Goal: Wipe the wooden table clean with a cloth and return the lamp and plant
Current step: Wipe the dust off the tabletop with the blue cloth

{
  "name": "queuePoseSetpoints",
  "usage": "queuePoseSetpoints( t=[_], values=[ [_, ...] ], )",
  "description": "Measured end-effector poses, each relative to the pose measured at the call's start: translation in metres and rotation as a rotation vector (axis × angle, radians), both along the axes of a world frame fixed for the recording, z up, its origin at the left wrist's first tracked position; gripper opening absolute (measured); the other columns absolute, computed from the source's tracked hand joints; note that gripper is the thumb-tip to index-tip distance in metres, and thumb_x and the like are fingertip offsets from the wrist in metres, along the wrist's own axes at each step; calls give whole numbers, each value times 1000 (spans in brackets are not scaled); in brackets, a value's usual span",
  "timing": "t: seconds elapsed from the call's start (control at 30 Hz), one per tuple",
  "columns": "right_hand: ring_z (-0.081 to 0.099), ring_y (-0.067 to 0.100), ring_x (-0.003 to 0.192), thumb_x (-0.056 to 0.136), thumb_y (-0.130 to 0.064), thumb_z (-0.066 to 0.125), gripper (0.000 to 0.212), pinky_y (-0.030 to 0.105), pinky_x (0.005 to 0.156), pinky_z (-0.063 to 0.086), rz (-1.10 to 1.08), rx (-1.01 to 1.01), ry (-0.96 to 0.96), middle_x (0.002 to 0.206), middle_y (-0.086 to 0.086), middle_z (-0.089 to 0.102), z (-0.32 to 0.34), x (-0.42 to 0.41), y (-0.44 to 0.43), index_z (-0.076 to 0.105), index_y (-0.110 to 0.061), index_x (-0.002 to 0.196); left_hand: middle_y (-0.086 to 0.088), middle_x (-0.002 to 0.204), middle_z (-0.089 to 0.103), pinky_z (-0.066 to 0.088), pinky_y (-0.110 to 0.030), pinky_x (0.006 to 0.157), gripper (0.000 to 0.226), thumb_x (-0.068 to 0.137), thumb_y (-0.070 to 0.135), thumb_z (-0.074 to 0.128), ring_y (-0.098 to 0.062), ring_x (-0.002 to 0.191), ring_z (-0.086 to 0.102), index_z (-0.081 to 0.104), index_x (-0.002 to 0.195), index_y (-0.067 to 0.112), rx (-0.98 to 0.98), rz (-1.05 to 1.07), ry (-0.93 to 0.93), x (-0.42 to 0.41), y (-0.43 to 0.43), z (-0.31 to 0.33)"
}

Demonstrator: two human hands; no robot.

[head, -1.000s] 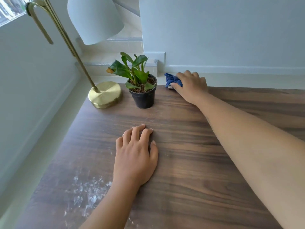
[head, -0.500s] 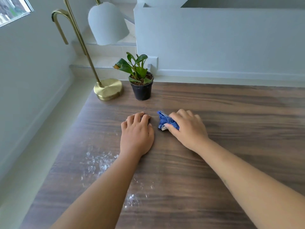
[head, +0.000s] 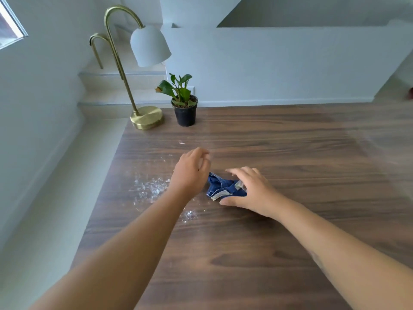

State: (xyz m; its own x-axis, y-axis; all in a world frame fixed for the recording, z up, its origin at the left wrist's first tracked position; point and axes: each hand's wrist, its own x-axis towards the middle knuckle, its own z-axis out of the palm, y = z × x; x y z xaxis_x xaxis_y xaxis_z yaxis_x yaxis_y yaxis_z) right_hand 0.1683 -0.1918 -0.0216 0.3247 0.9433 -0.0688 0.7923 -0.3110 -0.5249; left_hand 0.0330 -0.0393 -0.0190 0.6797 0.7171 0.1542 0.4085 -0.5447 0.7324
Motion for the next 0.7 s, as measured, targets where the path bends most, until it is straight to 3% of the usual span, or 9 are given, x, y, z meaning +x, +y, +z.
queuePoseSetpoints(
  t=[0.1,0.27,0.37,0.47,0.6,0.7],
  values=[
    [17,-6,127,43,-84,71,123,28,104,22,-5,-3,153,138,-22,27,8,24,-20,20,-43,148,4,128,59,37,-37,100,38,97,43,41,-19,123,45,56,125,21,163,-22,54,-13,-20,4],
    [8,13,145,40,-86,67,140,37,115,16,5,-232,-99,159,-9,13,0,64,-52,5,-32,154,6,124,61,34,-34,101,62,85,65,47,-19,117,49,57,129,22,638,-211,166,-2,-59,8],
    [-3,12,147,52,-98,39,127,35,119,4,24,-203,-217,162,-9,2,-18,69,-65,4,-31,154,7,121,62,37,-33,94,72,80,73,44,-20,110,54,56,133,26,647,-273,309,15,-72,0],
    [-10,11,147,66,-95,18,110,36,120,-3,17,-119,-336,162,-9,-3,-35,66,-71,5,-31,154,9,114,60,37,-34,90,69,80,79,35,-20,104,53,55,130,35,619,-206,450,22,-81,-13],
    [-1,17,148,86,-67,29,80,38,119,2,41,-107,-396,162,-3,4,-37,70,-68,9,-29,153,7,98,59,40,-36,77,60,81,76,40,-21,87,53,65,113,32,634,-64,418,9,-93,-19],
    [18,22,144,92,-50,40,60,40,115,14,-8,-12,-318,157,0,25,-30,65,-55,32,-28,148,5,100,59,43,-38,78,51,83,70,48,-22,89,53,68,106,29,633,-2,354,-16,-105,-23]
  ],
)
